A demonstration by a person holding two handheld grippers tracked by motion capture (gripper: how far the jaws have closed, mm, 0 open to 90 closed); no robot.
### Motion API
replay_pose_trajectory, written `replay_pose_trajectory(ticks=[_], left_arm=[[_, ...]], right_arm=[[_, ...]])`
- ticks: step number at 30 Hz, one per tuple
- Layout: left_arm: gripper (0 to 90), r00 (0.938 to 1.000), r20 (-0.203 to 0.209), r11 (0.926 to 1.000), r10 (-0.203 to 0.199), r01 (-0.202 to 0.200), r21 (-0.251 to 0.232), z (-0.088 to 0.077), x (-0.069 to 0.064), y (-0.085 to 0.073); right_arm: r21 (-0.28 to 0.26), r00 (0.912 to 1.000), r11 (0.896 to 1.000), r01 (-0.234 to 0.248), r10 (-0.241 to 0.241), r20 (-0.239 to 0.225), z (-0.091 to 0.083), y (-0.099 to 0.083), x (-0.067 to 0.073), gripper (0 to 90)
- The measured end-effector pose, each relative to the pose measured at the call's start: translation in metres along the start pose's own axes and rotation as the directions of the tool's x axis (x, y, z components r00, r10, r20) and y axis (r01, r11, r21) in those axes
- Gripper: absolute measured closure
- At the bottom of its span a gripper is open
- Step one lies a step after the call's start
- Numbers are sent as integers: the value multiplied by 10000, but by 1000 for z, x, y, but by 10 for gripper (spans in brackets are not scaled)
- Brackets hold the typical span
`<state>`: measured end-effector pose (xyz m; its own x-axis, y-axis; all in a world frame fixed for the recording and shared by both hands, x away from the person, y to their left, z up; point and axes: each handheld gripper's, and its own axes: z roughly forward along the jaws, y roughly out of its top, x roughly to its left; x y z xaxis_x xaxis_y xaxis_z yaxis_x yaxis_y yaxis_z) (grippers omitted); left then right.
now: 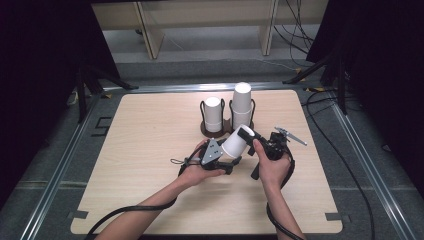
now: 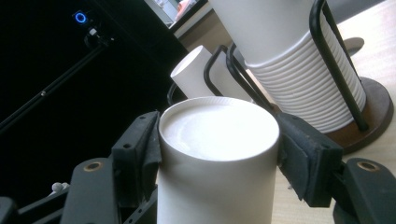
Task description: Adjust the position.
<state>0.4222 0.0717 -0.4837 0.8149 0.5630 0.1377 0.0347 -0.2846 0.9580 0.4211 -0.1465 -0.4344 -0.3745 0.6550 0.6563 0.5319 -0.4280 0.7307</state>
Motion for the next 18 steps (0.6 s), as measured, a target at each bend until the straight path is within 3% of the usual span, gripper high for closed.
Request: replay_pose_trajectory(ticks=[5, 6, 9, 18], left_arm=[[229, 9999, 50, 10000, 90, -89, -44, -1, 1, 1], [234, 9999, 62, 9999, 101, -101, -48, -2, 1, 2], [247, 9999, 94, 9999, 130, -130, -72, -2, 2, 2], [264, 9994, 174, 9995, 297, -296, -79, -4, 3, 3]], right_arm=[[-115, 9996, 9999, 59, -62, -258, -1, 0, 1, 332], [-276, 9990, 9992, 286, -295, -339, 0, 0, 0, 331], [-256, 9993, 9995, 181, -189, -331, -1, 1, 2, 327], [-259, 9984, 9983, 516, -522, -233, -1, 1, 1, 314]])
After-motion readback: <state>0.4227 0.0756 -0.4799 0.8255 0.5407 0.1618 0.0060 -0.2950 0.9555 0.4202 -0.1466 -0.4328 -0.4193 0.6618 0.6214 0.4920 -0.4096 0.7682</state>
